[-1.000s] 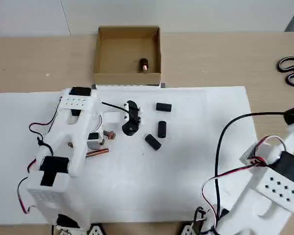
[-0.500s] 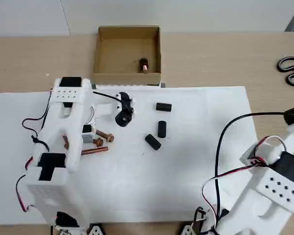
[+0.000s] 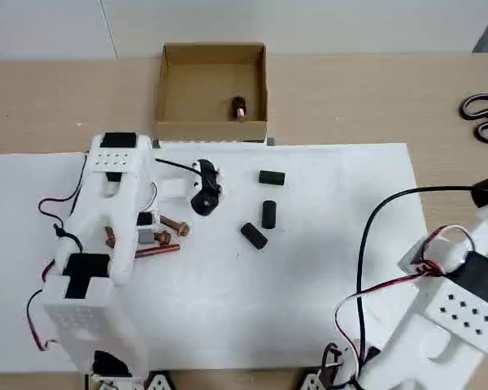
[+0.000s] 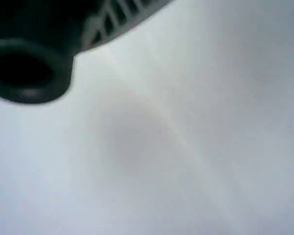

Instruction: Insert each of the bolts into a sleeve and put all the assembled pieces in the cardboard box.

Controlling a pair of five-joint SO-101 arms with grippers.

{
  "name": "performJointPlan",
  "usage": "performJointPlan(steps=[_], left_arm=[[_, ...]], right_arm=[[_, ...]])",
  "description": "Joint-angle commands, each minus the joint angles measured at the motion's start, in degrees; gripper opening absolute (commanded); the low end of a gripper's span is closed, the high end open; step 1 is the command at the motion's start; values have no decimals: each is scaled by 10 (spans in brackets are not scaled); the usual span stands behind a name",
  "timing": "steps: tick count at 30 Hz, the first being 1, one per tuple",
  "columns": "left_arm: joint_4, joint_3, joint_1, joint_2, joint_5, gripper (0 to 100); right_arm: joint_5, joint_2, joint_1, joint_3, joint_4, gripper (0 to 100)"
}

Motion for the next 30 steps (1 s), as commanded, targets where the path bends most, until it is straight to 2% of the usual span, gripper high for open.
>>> performJointPlan(steps=[1, 11, 16, 19, 25, 30], left_arm=[[-11, 0, 4, -3, -93, 87], [-9, 0, 18, 43, -84, 85], [-9, -2, 34, 42, -79, 13], [-5, -4, 39, 41, -78, 5], [89, -79, 40, 41, -78, 5], [88, -121, 40, 25, -33, 5]], right_arm=[[1, -11, 4, -3, -9, 3], [1, -11, 4, -3, -10, 3], [1, -11, 4, -3, -10, 3], [1, -11, 4, -3, -9, 3], [1, -11, 4, -4, -10, 3], [2, -13, 4, -7, -10, 3]])
